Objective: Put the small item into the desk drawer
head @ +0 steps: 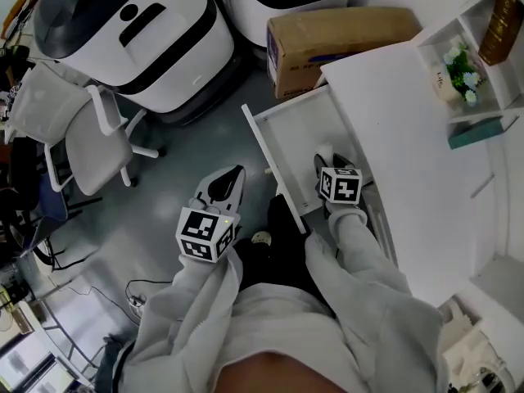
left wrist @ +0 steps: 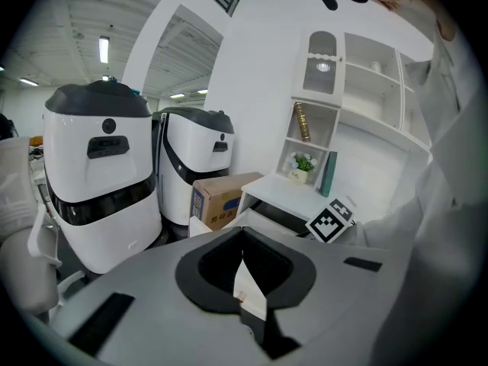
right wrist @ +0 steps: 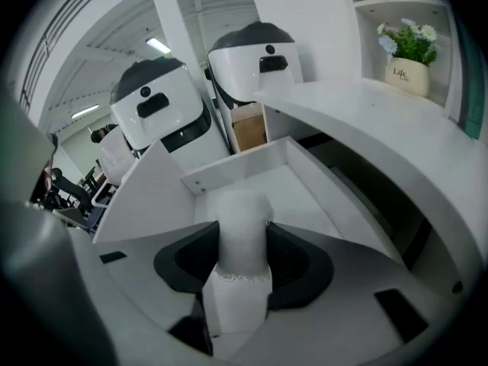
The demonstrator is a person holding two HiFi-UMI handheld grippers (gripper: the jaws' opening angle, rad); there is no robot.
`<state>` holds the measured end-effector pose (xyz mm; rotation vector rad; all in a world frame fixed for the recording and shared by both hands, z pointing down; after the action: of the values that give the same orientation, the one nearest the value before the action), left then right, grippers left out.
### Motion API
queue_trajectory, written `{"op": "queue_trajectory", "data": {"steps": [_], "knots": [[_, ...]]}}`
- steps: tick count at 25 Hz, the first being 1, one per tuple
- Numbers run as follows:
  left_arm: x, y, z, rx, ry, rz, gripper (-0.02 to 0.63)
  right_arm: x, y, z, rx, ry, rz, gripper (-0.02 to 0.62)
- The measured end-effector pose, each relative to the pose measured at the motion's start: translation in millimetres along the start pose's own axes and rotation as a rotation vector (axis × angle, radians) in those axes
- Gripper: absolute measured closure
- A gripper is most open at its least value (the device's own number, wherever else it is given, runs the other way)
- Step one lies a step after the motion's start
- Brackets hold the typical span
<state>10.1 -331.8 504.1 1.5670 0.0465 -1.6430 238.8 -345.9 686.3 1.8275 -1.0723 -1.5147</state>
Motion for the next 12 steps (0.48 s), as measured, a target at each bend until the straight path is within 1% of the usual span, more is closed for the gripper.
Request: {"op": "queue_trajectory", "data": {"steps": [2,5,12], "knots": [[-2.6,-2.0,4.0,0.016,-0.008,0.01,0.589,-5.0,16.0,-5.0,-0.003,-0.026,0.045,0.405],[-6.7,-2.3,7.9,0.033,-0.02,0.028,0.589,-7.7,36.9,-12.3,-0.009,-0.058,0.086,0.405],[-17.6,5.0,11.7,0.049,-0.038,0.078,0.589,-6.6,78.3,-14.4,0.012,-0.108,0.115,0.405]]}}
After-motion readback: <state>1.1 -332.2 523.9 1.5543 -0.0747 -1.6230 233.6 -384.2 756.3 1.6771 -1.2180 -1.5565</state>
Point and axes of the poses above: the fingertips, and each gripper's own axes: y forward along the fingers, z to its left, x out of its top, the point moved 2 cm from there along -y, backward along the fingers, and after that the axes turned 2 degrees about -z, right-handed, at the moved point
